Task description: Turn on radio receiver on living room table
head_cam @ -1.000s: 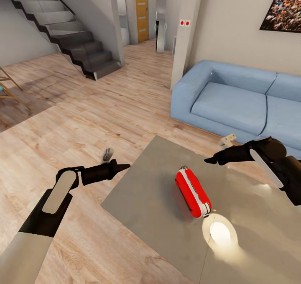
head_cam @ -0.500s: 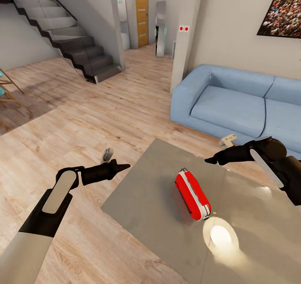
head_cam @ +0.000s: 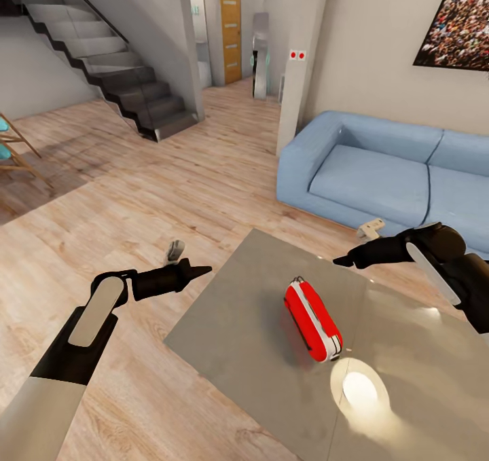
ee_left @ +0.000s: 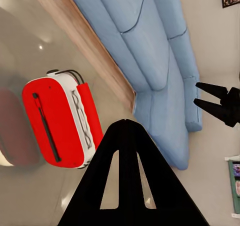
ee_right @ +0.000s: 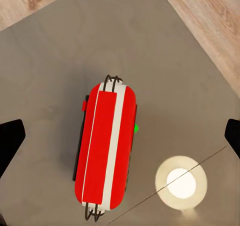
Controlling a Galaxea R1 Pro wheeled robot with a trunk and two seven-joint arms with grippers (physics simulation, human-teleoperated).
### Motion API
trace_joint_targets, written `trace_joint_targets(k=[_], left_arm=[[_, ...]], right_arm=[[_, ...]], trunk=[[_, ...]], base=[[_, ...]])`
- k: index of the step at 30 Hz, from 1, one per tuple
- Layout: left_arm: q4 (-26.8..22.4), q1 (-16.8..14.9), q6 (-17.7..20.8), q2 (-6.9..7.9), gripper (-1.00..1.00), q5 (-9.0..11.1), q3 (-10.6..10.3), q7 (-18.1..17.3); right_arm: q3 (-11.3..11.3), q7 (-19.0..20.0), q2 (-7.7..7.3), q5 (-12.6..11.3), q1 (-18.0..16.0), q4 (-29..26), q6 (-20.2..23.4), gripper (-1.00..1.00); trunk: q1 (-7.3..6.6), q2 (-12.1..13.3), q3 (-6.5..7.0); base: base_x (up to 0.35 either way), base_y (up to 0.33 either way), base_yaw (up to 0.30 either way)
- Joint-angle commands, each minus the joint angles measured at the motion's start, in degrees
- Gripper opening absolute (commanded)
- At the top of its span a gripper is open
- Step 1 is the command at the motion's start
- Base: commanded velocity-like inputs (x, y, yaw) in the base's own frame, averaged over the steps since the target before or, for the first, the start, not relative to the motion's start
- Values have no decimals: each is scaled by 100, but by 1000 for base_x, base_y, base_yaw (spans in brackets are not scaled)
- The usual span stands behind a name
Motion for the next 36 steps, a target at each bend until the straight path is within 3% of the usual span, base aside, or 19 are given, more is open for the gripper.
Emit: trace_joint_targets(k=[1, 36], left_arm=[[0, 0, 0, 1, -100, -2, 0, 0], [-27, 0, 0, -16, -100, -2, -9, -2]], right_arm=[[0, 0, 0, 0, 0, 2, 0, 100], [0, -16, 1, 0, 0, 296, 0, 100]], trunk=[[0, 0, 9], [0, 0, 322]], base=[[0, 0, 0], [0, 0, 0]])
